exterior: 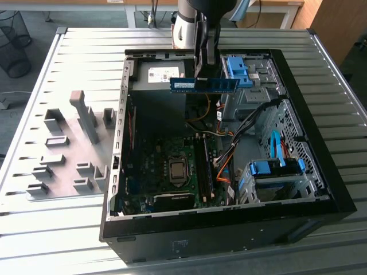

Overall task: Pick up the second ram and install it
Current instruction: 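Insert the second ram into the second slot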

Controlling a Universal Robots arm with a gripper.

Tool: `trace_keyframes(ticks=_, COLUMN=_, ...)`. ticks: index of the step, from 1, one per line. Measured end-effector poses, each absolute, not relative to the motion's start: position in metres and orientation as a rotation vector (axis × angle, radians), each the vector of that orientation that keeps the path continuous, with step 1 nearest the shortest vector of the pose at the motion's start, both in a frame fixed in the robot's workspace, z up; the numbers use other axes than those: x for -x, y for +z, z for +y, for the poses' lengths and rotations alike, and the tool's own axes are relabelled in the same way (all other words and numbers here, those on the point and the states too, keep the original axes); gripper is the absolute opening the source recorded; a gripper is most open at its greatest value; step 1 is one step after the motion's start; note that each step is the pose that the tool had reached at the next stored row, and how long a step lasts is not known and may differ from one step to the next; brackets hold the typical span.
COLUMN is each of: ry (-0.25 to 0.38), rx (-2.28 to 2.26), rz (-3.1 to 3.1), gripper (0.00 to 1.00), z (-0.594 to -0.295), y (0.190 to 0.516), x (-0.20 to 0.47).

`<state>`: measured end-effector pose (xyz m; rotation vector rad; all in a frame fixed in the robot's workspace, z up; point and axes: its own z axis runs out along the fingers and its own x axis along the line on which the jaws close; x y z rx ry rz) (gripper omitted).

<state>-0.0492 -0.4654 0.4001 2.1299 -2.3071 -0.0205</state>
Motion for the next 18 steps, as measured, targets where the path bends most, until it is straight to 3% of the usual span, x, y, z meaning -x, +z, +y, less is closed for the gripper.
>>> trace_keyframes(ticks=18, ry=-0.016, rx=-1.819, rz=-2.558, gripper=0.14, z=-0.4653, y=0.3983, x=0.0492)
